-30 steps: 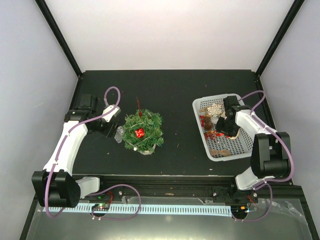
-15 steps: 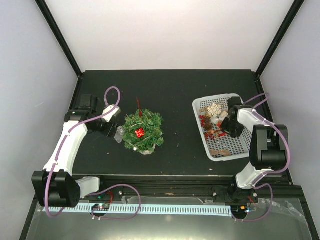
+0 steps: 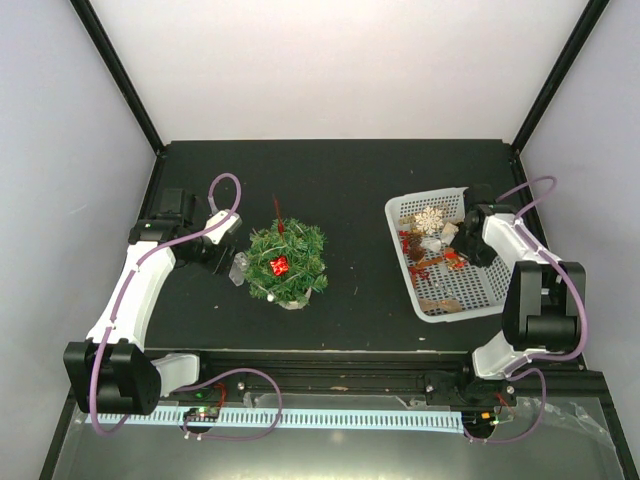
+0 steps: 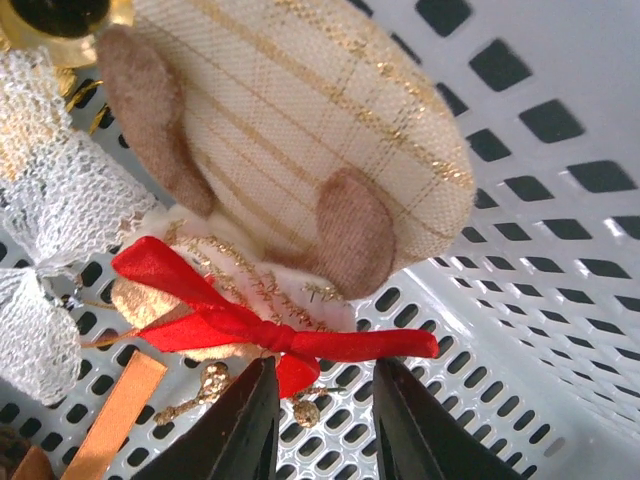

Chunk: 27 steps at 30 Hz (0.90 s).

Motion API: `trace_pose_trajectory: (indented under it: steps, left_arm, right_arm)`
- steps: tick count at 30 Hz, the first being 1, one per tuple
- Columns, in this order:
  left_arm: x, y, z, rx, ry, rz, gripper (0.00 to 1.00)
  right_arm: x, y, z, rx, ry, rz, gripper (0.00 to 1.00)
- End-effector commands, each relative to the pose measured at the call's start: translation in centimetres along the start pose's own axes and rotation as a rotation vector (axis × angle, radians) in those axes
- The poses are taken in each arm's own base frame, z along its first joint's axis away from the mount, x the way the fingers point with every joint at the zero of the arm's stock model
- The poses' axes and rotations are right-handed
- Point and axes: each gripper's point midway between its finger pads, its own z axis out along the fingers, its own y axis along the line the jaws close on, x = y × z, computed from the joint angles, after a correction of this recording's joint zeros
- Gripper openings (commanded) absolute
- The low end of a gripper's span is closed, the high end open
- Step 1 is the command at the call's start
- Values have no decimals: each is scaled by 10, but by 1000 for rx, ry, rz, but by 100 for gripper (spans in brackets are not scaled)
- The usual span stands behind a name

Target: Decorate the small christmas tree

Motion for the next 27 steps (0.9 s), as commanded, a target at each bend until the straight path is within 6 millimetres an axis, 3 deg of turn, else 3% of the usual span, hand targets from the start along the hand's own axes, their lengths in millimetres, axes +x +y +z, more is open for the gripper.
trace_pose_trajectory:
  steps: [1,12,18,27]
  left_arm:
    - [0,-1,4,15,2,14,53]
    - [-2,-2,5,22,-6,9,53]
    - [-3,-3,3,26,-15,7,53]
    - [-4,-4,-1,19,-24,15,53]
  right_arm:
    - [5,0,-8,-41,4,-22,30]
    - [24,3,-21,-108,19,-84,39]
    - [38,20,-9,-181,85,-117,39]
    - [23,43,1,-235,80,-83,39]
